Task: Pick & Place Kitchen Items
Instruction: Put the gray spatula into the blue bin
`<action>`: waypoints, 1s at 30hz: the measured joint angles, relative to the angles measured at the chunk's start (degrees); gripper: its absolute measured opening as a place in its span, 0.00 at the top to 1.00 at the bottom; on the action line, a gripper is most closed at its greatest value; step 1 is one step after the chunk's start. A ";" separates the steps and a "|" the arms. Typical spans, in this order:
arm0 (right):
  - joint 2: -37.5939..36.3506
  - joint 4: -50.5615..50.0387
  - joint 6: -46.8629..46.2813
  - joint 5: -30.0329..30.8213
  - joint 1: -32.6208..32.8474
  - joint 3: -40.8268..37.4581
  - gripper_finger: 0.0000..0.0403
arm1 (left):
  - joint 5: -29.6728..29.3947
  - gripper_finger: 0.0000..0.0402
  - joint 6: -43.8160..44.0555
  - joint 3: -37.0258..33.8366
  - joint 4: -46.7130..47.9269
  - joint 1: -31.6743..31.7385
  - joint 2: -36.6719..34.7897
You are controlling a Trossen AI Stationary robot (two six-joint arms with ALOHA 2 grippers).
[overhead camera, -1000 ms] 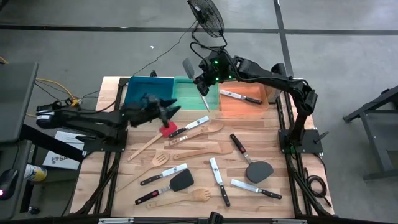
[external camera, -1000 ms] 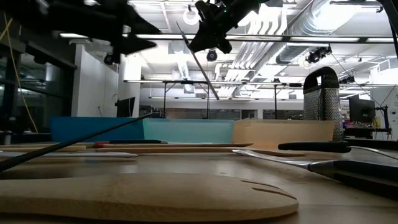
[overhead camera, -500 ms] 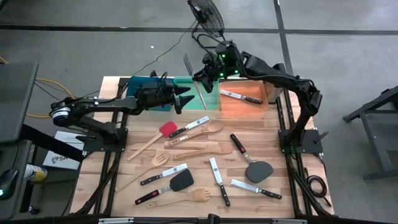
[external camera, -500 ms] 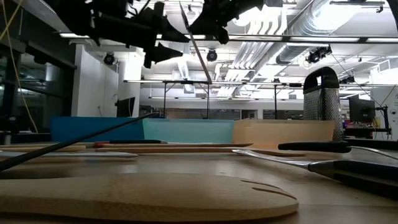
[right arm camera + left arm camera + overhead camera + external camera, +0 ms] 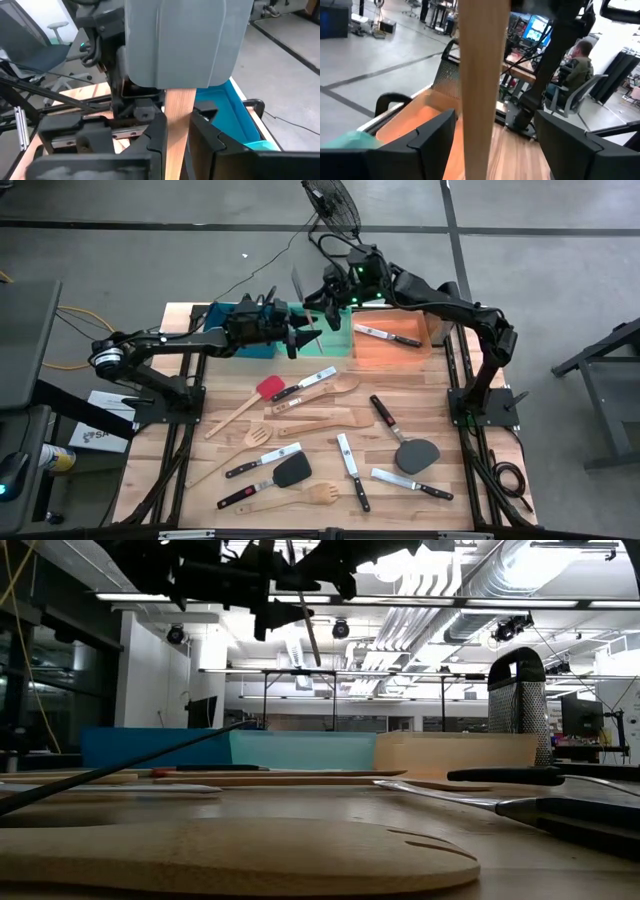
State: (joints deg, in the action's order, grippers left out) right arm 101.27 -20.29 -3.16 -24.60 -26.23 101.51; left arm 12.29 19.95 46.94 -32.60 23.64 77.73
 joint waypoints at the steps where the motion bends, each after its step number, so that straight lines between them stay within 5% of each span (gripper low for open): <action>1: 0.00 0.02 0.00 0.03 -0.07 0.00 0.89 | 0.00 0.37 0.02 0.00 -0.09 0.00 0.00; 11: 0.02 -0.35 -0.17 -0.02 -0.12 0.00 0.89 | -0.24 0.86 -0.45 0.02 1.94 0.09 -0.02; 18: 0.09 -0.77 0.03 0.18 -0.12 -0.02 0.87 | -0.67 0.85 -1.49 0.07 3.23 0.07 -0.09; 25: -0.26 -3.07 0.10 6.41 -0.21 -0.02 0.48 | -2.79 0.85 -1.73 0.07 8.39 0.78 -1.14; 30: -1.72 -6.68 0.02 12.83 -0.54 -0.02 0.32 | -6.47 0.85 -2.64 0.07 18.23 3.17 -5.19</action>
State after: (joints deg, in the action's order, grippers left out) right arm 99.55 -26.98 -3.13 -11.77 -26.77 101.49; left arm 5.83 17.31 47.00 -14.37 26.81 72.55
